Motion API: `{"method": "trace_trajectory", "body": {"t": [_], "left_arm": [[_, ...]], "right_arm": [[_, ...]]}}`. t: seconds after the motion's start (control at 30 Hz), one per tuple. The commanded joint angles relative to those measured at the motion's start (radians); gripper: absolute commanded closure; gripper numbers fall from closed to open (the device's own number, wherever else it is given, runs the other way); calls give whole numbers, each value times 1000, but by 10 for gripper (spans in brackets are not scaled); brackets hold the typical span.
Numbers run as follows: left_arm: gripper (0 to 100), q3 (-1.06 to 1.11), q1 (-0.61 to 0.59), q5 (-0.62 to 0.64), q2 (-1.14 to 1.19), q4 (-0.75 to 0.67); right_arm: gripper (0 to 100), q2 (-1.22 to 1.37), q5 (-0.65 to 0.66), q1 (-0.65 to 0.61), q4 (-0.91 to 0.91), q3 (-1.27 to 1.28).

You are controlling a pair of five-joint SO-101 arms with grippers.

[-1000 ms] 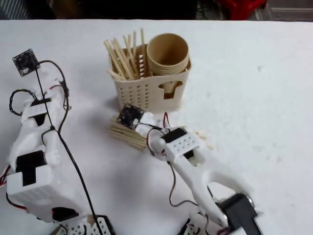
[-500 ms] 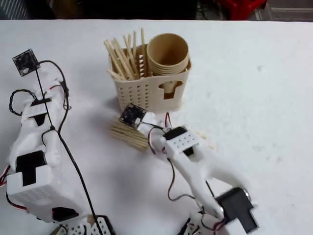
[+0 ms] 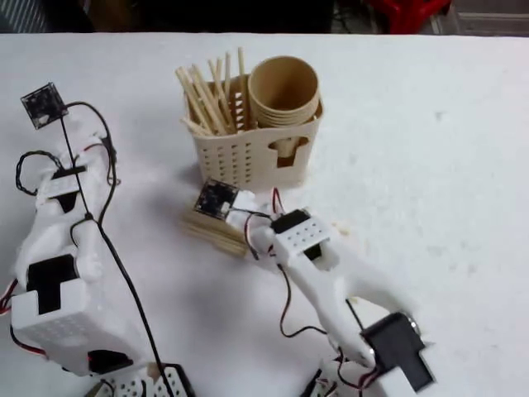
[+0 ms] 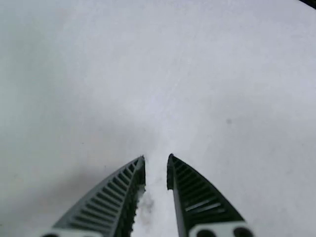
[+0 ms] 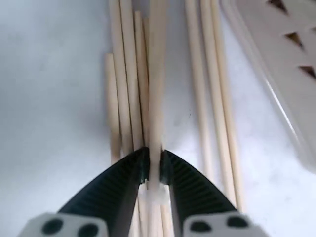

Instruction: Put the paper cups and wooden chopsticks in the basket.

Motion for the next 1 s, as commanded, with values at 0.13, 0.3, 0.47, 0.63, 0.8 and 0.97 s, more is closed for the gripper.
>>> {"method": "trace_trajectory", "body": {"t": [0.13, 0.3, 0.47, 0.63, 0.8, 0.97], "left_arm": [[909, -35, 10, -8, -16, 6], [909, -34, 10, -8, -16, 6], [909, -32, 8, -8, -16, 6], [909, -32, 8, -8, -16, 6], [909, -32, 8, -8, -16, 6], [909, -32, 8, -8, -16, 6]], "right_arm": [[983, -174, -48, -4, 4, 55], [933, -176, -28, -28, 19, 64], [956, -156, -23, -65, 10, 78], [972, -125, -26, -58, 8, 61], [959, -74, -26, -59, -42, 61], [864, 33, -21, -58, -41, 2]]}}
